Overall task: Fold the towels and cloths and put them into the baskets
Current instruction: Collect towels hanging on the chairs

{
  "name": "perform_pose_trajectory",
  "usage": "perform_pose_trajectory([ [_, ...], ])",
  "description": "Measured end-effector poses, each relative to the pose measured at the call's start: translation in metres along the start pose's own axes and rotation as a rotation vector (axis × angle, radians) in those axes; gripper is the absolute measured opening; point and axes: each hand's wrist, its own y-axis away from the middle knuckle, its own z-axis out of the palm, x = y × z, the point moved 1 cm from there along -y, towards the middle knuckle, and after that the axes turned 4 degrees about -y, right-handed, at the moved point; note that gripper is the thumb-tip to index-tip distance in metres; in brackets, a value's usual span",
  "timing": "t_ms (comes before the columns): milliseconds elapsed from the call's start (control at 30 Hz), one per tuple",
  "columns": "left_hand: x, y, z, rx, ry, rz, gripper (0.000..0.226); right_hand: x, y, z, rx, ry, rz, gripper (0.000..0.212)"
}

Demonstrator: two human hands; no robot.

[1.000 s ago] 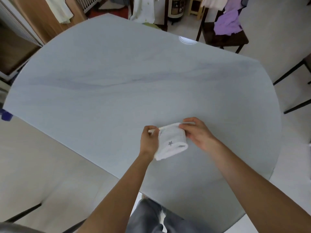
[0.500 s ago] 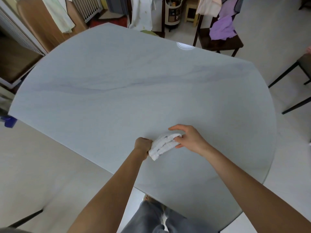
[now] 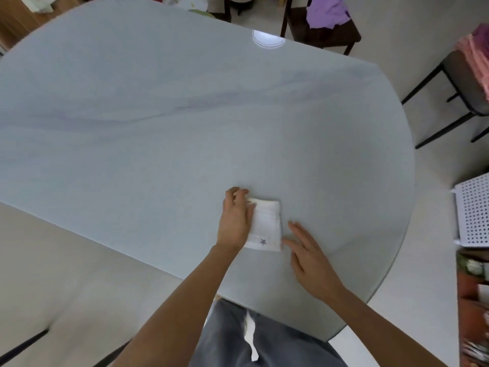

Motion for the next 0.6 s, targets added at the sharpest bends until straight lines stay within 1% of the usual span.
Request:
perform_pose_trajectory([
  [67,-0.001,0.011,-0.001,0.124,-0.021,-0.022,0.034,-0.013,-0.017,0.006,0.09,-0.023,0.014,0.044],
  [100,-0.002,0.017,-0.002,0.142,-0.012,-0.075,0.036,-0.02,-0.028,0.011,0.13,-0.069,0.045,0.043],
  [133,-0.003,0.022,-0.002,0.138,0.019,-0.159,0.039,-0.026,-0.038,0.015,0.165,-0.138,0.107,0.042],
  [200,-0.008,0.028,0.001,0.103,0.066,-0.349,0.044,-0.034,-0.058,0.022,0.237,-0.297,0.289,0.04],
  [233,-0.01,0.029,0.001,0.091,0.07,-0.406,0.043,-0.037,-0.067,0.023,0.278,-0.347,0.384,0.04],
  [300,-0.011,0.028,0.0,0.057,0.057,-0.436,0.042,-0.038,-0.082,0.023,0.305,-0.391,0.529,0.045],
  [333,-0.012,0.028,0.0,0.034,0.041,-0.416,0.042,-0.037,-0.088,0.023,0.301,-0.394,0.552,0.048],
  [400,-0.012,0.03,0.001,-0.019,-0.062,-0.297,0.044,-0.033,-0.092,0.023,0.295,-0.382,0.536,0.053],
  [500,-0.023,0.035,0.007,-0.066,-0.463,0.057,0.047,-0.024,-0.086,0.023,0.285,-0.317,0.498,0.055],
  [533,-0.029,0.036,0.008,-0.083,-0.573,0.178,0.048,-0.022,-0.083,0.023,0.287,-0.275,0.476,0.055],
  [600,-0.036,0.041,0.007,-0.146,-0.694,0.365,0.053,-0.021,-0.079,0.023,0.303,-0.096,0.362,0.053],
])
